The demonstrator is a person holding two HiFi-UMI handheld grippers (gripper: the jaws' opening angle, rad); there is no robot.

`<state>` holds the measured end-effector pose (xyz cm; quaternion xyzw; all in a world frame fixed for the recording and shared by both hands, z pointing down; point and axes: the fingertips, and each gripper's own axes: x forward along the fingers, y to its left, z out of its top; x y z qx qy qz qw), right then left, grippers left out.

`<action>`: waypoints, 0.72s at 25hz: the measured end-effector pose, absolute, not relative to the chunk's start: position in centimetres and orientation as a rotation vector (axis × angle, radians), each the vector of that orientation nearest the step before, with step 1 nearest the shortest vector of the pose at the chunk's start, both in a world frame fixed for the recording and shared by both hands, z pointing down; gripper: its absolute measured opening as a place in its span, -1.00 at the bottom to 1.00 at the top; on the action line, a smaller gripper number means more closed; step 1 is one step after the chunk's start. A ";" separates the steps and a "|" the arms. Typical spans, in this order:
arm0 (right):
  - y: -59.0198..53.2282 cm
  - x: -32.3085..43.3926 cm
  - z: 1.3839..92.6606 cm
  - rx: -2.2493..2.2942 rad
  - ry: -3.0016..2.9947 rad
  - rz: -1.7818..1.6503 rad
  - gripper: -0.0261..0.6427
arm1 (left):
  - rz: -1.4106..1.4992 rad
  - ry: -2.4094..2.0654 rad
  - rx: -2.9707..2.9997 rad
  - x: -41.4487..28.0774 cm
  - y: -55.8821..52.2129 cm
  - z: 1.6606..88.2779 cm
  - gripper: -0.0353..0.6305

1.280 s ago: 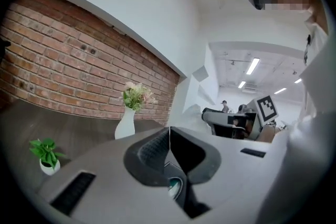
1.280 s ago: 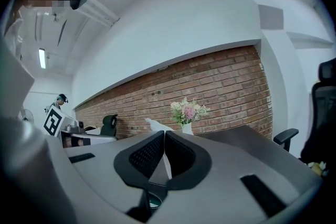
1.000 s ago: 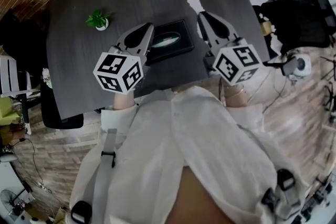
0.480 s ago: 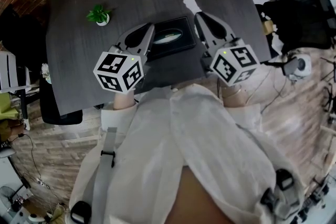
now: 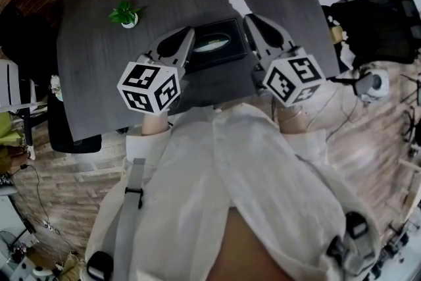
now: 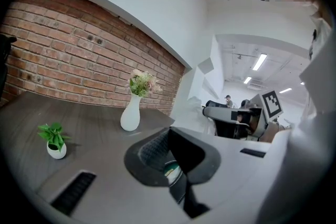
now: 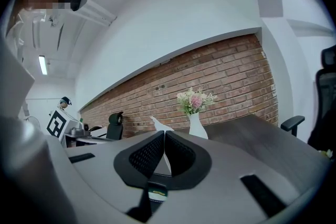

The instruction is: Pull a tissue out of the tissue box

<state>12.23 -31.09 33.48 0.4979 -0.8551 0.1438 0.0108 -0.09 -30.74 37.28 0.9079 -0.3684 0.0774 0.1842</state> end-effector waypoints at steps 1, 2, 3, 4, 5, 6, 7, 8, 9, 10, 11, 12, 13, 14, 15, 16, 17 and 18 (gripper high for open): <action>-31.1 12.2 33.4 1.550 -2.670 0.447 -0.89 | 0.218 -1.035 2.559 -0.1 -30.7 37.3 -0.88; -31.1 12.2 33.4 1.551 -2.670 0.445 -0.89 | 0.219 -1.032 2.559 0.0 -30.8 37.4 -0.88; -31.0 12.2 33.4 1.554 -2.670 0.445 -0.89 | 0.222 -1.031 2.559 0.0 -30.8 37.4 -0.88; -31.0 12.3 33.4 1.557 -2.668 0.446 -0.89 | 0.225 -1.031 2.560 0.0 -30.8 37.4 -0.88; -31.0 12.3 33.5 1.558 -2.665 0.447 -0.89 | 0.227 -1.032 2.560 0.0 -30.8 37.4 -0.88; -31.0 12.3 33.6 1.556 -2.660 0.447 -0.89 | 0.228 -1.032 2.560 0.0 -30.8 37.4 -0.88; -31.0 12.3 33.7 1.555 -2.655 0.445 -0.89 | 0.228 -1.031 2.559 0.0 -30.8 37.5 -0.88; -31.0 12.4 33.8 1.555 -2.651 0.443 -0.89 | 0.228 -1.029 2.559 0.0 -30.7 37.5 -0.88; -31.0 12.4 33.9 1.554 -2.649 0.443 -0.89 | 0.228 -1.026 2.558 0.0 -30.7 37.5 -0.88; -31.0 12.4 34.0 1.553 -2.648 0.445 -0.89 | 0.229 -1.022 2.557 0.1 -30.7 37.6 -0.88; -30.9 12.4 34.1 1.552 -2.648 0.447 -0.89 | 0.231 -1.020 2.557 0.0 -30.6 37.7 -0.88; -30.9 12.3 34.1 1.549 -2.647 0.448 -0.89 | 0.233 -1.018 2.556 0.0 -30.5 37.7 -0.88; -30.8 12.3 34.1 1.548 -2.647 0.449 -0.89 | 0.235 -1.016 2.556 0.0 -30.5 37.7 -0.88; -30.8 12.3 34.1 1.548 -2.646 0.450 -0.89 | 0.236 -1.015 2.557 0.0 -30.4 37.8 -0.88; -30.8 12.3 34.1 1.546 -2.645 0.449 -0.89 | 0.237 -1.014 2.557 0.1 -30.4 37.8 -0.88; -30.8 12.3 34.2 1.545 -2.643 0.449 -0.89 | 0.237 -1.012 2.558 0.1 -30.4 37.8 -0.88; -30.8 12.3 34.2 1.543 -2.642 0.449 -0.89 | 0.238 -1.010 2.558 0.1 -30.4 37.9 -0.88; -30.9 12.4 34.4 1.539 -2.640 0.448 -0.89 | 0.237 -1.008 2.557 0.2 -30.4 37.9 -0.88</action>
